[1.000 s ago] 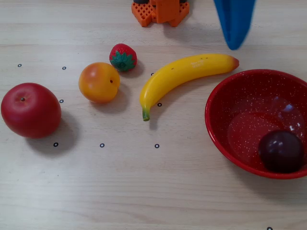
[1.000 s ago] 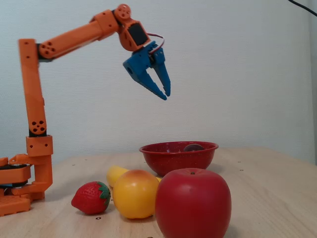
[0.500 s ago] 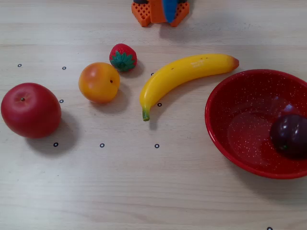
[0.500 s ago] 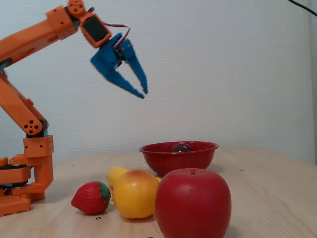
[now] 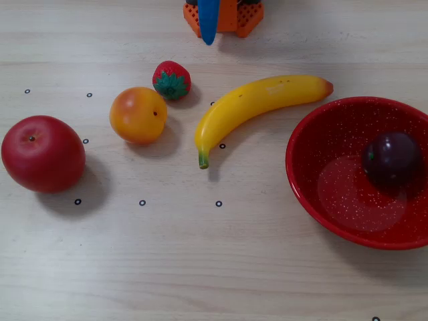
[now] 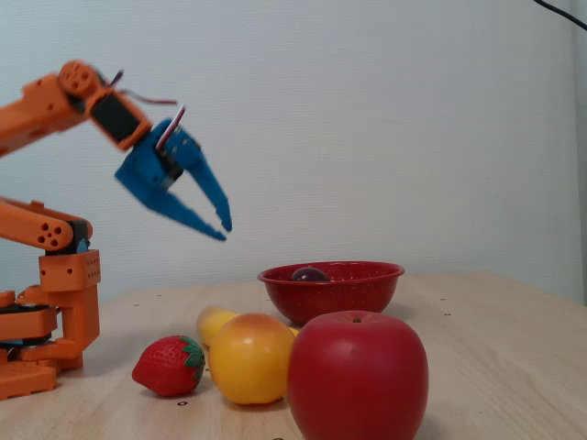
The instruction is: Put the plum in the red bowl.
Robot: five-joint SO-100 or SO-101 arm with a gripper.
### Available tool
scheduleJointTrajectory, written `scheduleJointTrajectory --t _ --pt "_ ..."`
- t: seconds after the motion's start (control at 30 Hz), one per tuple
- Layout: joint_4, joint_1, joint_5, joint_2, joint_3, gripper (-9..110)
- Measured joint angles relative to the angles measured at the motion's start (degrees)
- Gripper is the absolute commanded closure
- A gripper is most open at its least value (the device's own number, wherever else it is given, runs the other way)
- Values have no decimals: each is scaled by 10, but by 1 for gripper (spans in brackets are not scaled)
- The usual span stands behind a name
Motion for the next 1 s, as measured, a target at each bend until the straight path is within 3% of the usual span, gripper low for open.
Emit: scheduleJointTrajectory --t 0.27,0.57,1.0 --pt "-52 0 0 237 251 101" --pt "-225 3 -38 250 375 101" --pt "-142 3 -133 246 375 101"
